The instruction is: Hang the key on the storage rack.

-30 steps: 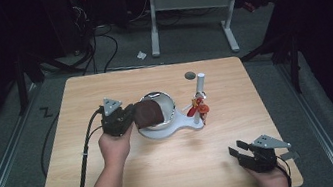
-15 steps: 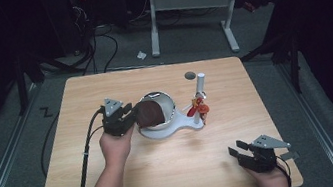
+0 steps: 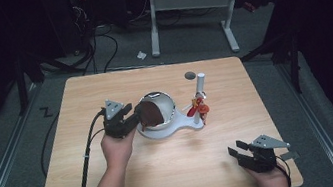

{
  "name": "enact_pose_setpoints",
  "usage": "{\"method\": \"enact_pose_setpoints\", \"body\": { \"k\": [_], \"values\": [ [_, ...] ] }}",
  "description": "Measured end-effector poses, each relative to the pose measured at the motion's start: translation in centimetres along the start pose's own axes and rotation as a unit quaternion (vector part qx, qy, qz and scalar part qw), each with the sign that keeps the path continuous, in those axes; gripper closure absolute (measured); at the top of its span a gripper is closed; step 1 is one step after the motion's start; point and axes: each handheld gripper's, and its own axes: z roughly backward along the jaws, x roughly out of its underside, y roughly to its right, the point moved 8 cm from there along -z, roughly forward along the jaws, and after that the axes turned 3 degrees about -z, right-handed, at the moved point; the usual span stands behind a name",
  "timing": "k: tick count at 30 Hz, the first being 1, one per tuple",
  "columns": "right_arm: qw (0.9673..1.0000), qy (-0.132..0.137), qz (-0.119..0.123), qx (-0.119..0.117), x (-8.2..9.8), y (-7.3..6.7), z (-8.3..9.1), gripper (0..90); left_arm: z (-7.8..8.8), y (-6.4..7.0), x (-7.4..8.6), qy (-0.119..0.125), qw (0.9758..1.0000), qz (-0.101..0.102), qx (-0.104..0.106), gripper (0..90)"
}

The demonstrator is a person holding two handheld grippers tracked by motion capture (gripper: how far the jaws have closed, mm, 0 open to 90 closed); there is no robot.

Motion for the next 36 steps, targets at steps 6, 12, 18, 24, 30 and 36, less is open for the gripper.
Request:
{"method": "enact_pose_setpoints", "body": {
  "k": [6, 12, 18, 24, 30, 36],
  "values": [
    [1.0000, 0.000, 0.001, 0.000, 0.0, 0.0, 0.0, 53.6, 0.6, 0.3, -0.2, 0.006, 1.0000, -0.006, 0.005, 56.5],
    [1.0000, -0.001, 0.002, 0.000, 0.0, -0.1, 0.0, 53.6, 2.0, 0.8, 0.5, 0.007, 0.9997, -0.015, 0.017, 55.7],
    [1.0000, -0.002, 0.004, 0.000, 0.0, -0.2, -0.1, 53.6, 3.9, 0.8, 2.8, -0.004, 0.9994, -0.019, 0.030, 54.8],
    [1.0000, -0.004, 0.005, 0.000, 0.1, -0.3, -0.2, 53.7, 6.3, -0.1, 6.9, -0.034, 0.9984, -0.005, 0.044, 52.9],
    [1.0000, -0.007, -0.001, 0.002, 0.2, -0.4, -0.3, 53.7, 8.7, -1.0, 10.8, -0.073, 0.9961, -0.014, 0.048, 49.9],
    [0.9999, -0.011, -0.002, 0.007, 0.3, -0.1, -0.8, 53.7, 10.2, -1.5, 14.8, -0.126, 0.9890, -0.044, 0.063, 45.9]
  ]
}}
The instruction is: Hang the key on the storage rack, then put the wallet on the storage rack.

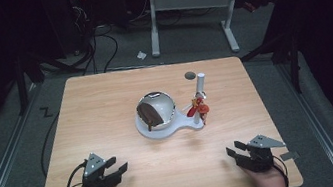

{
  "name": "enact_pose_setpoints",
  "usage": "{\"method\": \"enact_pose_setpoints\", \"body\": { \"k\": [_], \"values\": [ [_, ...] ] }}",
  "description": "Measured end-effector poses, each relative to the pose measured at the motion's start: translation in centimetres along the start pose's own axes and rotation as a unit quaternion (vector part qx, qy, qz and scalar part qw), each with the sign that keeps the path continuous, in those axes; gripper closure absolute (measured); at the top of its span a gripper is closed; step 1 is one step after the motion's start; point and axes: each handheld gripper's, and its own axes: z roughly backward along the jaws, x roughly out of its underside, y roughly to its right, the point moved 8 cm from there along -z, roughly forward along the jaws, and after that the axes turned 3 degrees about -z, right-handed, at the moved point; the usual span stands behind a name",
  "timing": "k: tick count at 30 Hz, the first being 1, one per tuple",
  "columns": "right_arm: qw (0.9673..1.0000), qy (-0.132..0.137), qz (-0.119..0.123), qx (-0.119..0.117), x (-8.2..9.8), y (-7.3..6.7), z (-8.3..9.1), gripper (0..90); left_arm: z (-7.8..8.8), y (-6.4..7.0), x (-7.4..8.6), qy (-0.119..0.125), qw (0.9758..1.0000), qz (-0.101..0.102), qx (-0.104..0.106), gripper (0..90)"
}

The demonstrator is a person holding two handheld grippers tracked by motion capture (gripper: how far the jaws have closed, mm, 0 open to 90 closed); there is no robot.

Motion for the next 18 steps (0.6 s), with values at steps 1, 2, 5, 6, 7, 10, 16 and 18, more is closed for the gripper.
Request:
{"method": "enact_pose_setpoints", "body": {
  "k": [1, 2, 5, 6, 7, 10, 16, 18],
  "values": [
    [1.0000, -0.002, -0.002, 0.001, 0.1, 0.0, -0.1, 53.7, 0.2, 0.0, 0.5, -0.002, 1.0000, -0.005, -0.005, 45.5],
    [1.0000, -0.003, -0.002, 0.002, 0.1, 0.0, -0.1, 53.7, 0.4, -0.2, 0.9, -0.001, 0.9999, -0.006, -0.011, 45.3],
    [1.0000, -0.006, 0.001, 0.005, 0.3, 0.1, -0.2, 53.7, 0.9, -0.7, 1.0, 0.001, 0.9997, -0.008, -0.024, 44.3],
    [1.0000, -0.007, 0.000, 0.007, 0.4, 0.1, -0.1, 53.6, 1.1, -0.9, 0.9, 0.003, 0.9996, -0.008, -0.028, 43.6],
    [1.0000, -0.007, -0.002, 0.007, 0.4, 0.0, -0.1, 53.6, 1.2, -1.0, 0.8, 0.006, 0.9995, -0.005, -0.030, 43.2],
    [1.0000, -0.006, 0.000, 0.007, 0.5, 0.0, 0.1, 53.6, 1.3, -1.4, 0.7, 0.015, 0.9995, 0.012, -0.027, 41.6],
    [0.9998, -0.005, -0.006, 0.016, 0.4, 0.3, 0.2, 53.6, 1.3, -1.9, 0.9, 0.015, 0.9993, 0.029, -0.021, 39.9],
    [0.9998, -0.004, -0.006, 0.019, 0.4, 0.4, 0.3, 53.3, 1.4, -2.1, 0.7, 0.020, 0.9989, 0.038, -0.016, 39.1]
  ]
}}
